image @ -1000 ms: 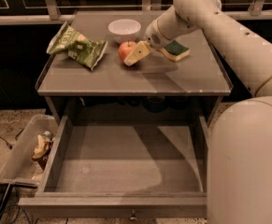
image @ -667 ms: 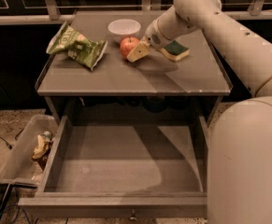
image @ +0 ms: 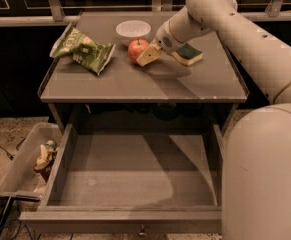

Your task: Place apple into top drawer

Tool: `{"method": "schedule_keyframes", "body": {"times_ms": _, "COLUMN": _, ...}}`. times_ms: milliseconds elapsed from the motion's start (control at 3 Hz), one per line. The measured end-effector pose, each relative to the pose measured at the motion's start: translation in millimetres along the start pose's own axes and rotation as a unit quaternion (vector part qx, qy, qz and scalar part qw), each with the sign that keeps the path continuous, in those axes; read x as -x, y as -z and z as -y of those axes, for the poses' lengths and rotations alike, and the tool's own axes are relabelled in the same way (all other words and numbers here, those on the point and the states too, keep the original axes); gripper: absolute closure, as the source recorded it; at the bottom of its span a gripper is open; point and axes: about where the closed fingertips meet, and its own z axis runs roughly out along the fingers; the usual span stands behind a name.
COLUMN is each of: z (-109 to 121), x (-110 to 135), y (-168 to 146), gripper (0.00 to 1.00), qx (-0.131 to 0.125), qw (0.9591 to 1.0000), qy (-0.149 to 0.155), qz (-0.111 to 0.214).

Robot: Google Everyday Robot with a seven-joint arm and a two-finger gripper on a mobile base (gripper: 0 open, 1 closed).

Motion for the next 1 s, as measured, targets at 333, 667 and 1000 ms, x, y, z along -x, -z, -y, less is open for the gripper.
{"method": "schedule_keyframes", "body": {"times_ms": 333, "z": 0.0, "x": 0.0, "y": 0.1, "gripper": 1.00, "qx": 0.000, "qw": 1.0000, "qy": 0.000, "qz": 0.000}}
{"method": "schedule_keyframes", "body": {"times_ms": 667, "z": -2.0, "x": 0.4, "y": 13.4, "gripper": 1.00, "qx": 0.000, "qw": 1.0000, "qy": 0.009, "qz": 0.003}}
{"method": "schedule_keyframes", "body": {"times_ms": 1000, "z": -7.2, "x": -11.3, "y": 52.7, "gripper": 1.00, "qx": -0.005, "qw": 0.9999, "qy": 0.015, "qz": 0.002}}
